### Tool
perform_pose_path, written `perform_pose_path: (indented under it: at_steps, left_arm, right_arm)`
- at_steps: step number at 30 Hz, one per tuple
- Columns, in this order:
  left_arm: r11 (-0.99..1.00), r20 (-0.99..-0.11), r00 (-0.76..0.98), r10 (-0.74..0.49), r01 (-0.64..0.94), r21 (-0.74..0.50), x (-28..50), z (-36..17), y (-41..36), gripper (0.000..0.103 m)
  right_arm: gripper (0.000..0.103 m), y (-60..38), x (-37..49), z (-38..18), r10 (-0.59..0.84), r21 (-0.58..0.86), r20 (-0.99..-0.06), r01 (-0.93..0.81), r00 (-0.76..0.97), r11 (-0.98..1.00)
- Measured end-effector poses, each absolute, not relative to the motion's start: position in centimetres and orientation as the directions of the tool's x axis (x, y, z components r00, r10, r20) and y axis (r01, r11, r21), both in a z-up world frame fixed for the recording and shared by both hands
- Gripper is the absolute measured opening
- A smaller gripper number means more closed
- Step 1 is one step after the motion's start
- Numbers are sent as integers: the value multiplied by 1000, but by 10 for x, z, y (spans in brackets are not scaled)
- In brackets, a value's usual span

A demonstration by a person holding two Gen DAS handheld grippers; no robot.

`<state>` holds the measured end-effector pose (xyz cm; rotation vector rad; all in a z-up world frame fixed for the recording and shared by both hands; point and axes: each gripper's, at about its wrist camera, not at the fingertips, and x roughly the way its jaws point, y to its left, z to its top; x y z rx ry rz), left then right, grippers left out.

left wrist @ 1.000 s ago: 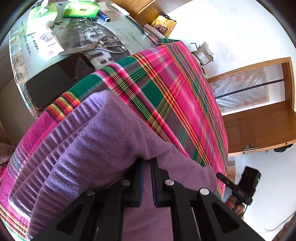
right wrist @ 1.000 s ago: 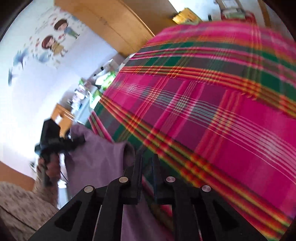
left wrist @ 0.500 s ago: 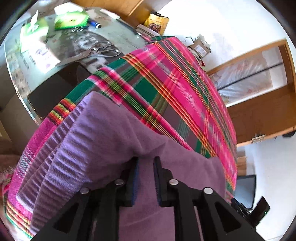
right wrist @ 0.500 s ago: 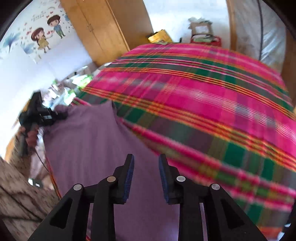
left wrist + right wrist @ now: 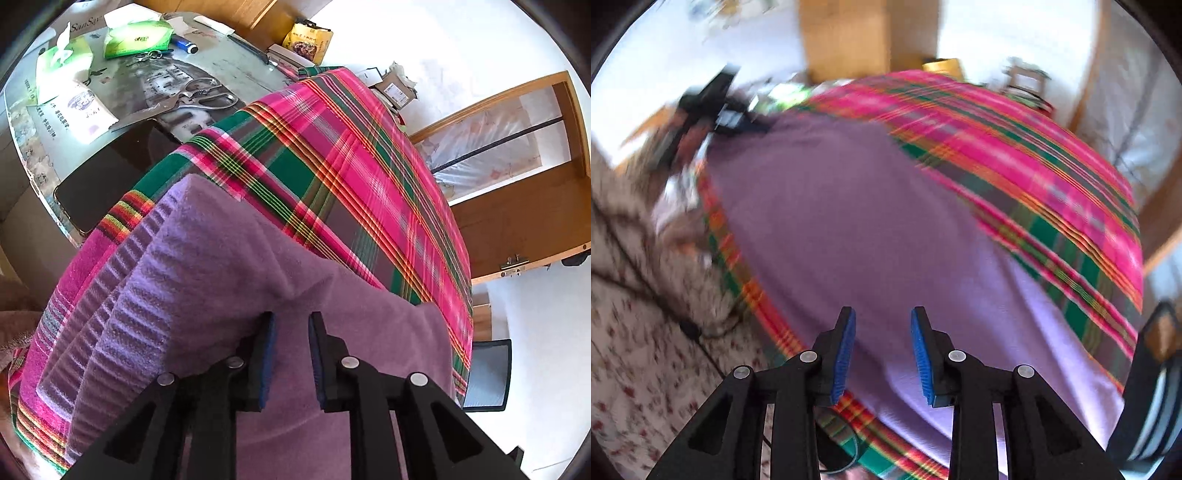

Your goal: Fold clothes

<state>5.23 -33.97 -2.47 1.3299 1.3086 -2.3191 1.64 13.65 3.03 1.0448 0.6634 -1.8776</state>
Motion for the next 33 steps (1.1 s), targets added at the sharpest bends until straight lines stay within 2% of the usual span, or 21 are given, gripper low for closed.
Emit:
perform_pose_path:
  at_steps: [7, 8, 9, 10, 12, 22, 26, 29, 33]
  left_arm:
    - [-582, -750, -600, 279, 515, -629, 55, -27, -343, 18]
    - [-583, -751, -599, 280, 515, -628, 55, -27, -343, 18]
    - [-585, -752, -597, 280, 516, -626, 54, -27, -343, 18]
    - [-586, -754, -595, 279, 516, -625, 53, -27, -344, 18]
    - [-590, -757, -592, 278, 516, -621, 52, -26, -343, 18]
    - [-577, -754, -592, 283, 523, -627, 53, -27, -344, 18]
    - [-613, -799, -554, 235, 553, -564, 52, -17, -339, 18]
    - [-676, -811, -560, 171, 532, -510, 54, 4, -329, 18]
    - [-734, -787, -583, 202, 441, -516, 40, 20, -303, 25]
  right_arm:
    - [31, 123, 21, 2, -342, -93, -903, 895, -261, -437]
    - [28, 125, 20, 3, -360, -71, -899, 893, -251, -445]
    - [13, 126, 19, 4, -367, -59, -897, 890, -246, -452]
    - [5, 126, 19, 5, -374, -47, -896, 888, -241, -458]
    - [4, 127, 21, 4, -389, 0, -899, 889, -201, -458]
    - [2, 138, 24, 9, -435, 118, -894, 877, -111, -466]
    - [2, 134, 19, 3, -398, 103, -912, 885, -97, -453]
    - [4, 134, 14, 19, -439, 133, -896, 901, -70, -414]
    - [9, 142, 6, 44, -534, 172, -844, 913, -57, -370]
